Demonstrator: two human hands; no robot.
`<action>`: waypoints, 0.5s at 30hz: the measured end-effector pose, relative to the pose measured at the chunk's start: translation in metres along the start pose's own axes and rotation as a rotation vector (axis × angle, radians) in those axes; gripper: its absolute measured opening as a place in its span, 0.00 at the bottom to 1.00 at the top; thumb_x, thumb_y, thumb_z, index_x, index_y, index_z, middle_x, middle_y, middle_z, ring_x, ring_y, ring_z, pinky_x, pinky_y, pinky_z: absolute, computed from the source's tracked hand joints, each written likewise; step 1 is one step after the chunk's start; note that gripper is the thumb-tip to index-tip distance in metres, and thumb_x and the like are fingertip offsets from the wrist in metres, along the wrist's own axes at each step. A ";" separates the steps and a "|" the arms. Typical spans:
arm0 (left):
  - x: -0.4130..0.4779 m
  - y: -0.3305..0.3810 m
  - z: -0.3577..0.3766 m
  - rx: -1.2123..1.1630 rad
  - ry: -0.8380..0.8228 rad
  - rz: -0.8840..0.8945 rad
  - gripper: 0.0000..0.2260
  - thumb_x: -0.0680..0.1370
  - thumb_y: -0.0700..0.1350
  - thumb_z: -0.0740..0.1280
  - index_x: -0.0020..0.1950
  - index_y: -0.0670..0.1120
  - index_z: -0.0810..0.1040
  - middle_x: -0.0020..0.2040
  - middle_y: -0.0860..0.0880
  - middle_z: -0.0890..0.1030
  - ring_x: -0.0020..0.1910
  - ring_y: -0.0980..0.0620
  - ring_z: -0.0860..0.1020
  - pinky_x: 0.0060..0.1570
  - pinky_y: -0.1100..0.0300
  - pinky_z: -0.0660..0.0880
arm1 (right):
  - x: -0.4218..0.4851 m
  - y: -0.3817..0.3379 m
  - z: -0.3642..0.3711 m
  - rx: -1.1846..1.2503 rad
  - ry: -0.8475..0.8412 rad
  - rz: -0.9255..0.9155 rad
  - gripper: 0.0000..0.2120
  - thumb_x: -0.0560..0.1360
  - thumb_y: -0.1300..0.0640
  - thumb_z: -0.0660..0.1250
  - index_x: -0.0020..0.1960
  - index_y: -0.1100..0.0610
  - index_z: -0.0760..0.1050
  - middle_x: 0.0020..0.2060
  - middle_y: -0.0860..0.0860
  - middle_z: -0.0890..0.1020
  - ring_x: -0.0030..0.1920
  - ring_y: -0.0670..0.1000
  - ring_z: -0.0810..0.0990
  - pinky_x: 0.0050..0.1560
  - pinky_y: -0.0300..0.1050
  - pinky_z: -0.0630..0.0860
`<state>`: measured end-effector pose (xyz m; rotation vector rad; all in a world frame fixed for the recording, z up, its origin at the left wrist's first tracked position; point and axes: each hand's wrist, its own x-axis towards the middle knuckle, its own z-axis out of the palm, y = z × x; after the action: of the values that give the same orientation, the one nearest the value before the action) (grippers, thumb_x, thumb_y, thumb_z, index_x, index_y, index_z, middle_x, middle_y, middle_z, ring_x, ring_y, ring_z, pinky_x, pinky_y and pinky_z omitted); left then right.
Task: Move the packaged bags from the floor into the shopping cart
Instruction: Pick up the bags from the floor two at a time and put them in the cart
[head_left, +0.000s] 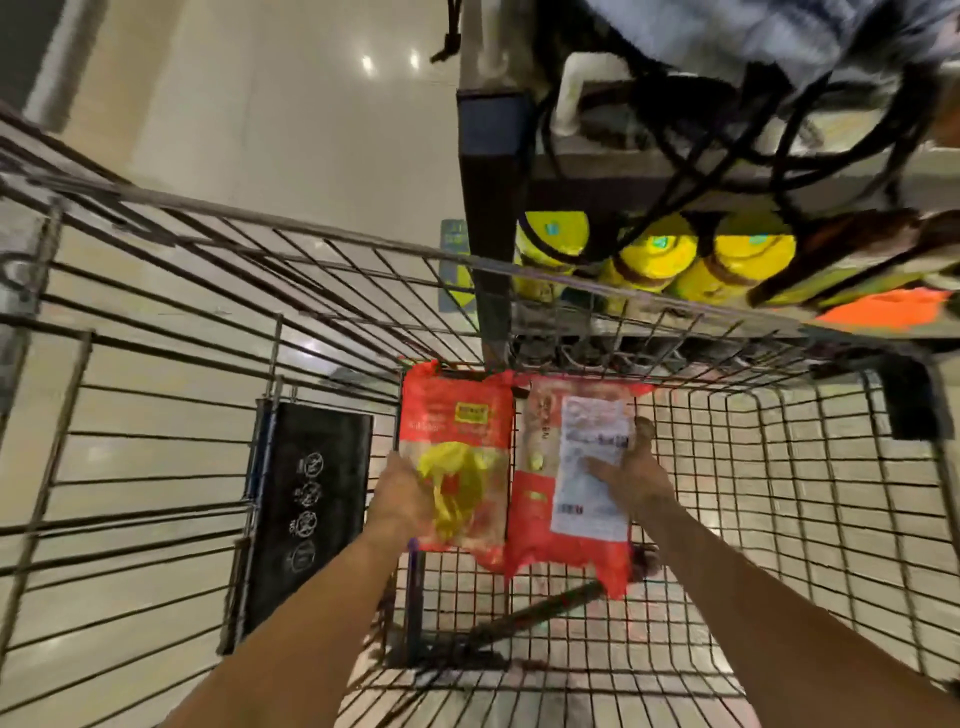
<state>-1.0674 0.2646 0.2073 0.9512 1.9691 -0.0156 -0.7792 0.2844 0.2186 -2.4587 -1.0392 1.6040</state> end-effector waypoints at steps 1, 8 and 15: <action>-0.010 0.009 -0.007 0.082 -0.029 0.029 0.17 0.78 0.40 0.68 0.65 0.39 0.71 0.59 0.39 0.81 0.59 0.39 0.81 0.56 0.51 0.78 | -0.007 -0.004 -0.002 -0.088 0.036 -0.023 0.36 0.73 0.46 0.73 0.71 0.57 0.57 0.63 0.60 0.78 0.58 0.63 0.80 0.54 0.54 0.78; -0.118 0.073 -0.097 0.625 -0.054 0.451 0.32 0.75 0.64 0.60 0.73 0.46 0.68 0.67 0.41 0.76 0.65 0.38 0.77 0.62 0.44 0.77 | -0.162 -0.061 -0.034 -0.657 0.226 -0.325 0.40 0.79 0.34 0.56 0.81 0.55 0.49 0.78 0.58 0.61 0.76 0.61 0.63 0.70 0.56 0.67; -0.278 0.136 -0.200 0.910 0.392 1.023 0.37 0.76 0.67 0.58 0.79 0.46 0.63 0.76 0.42 0.70 0.73 0.39 0.69 0.71 0.41 0.67 | -0.346 -0.094 -0.081 -0.675 0.670 -0.430 0.41 0.76 0.31 0.58 0.80 0.53 0.53 0.78 0.59 0.61 0.78 0.60 0.58 0.74 0.62 0.58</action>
<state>-1.0508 0.2629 0.5747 2.6282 1.5398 -0.1640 -0.8459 0.1965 0.5693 -2.5150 -1.9629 0.2672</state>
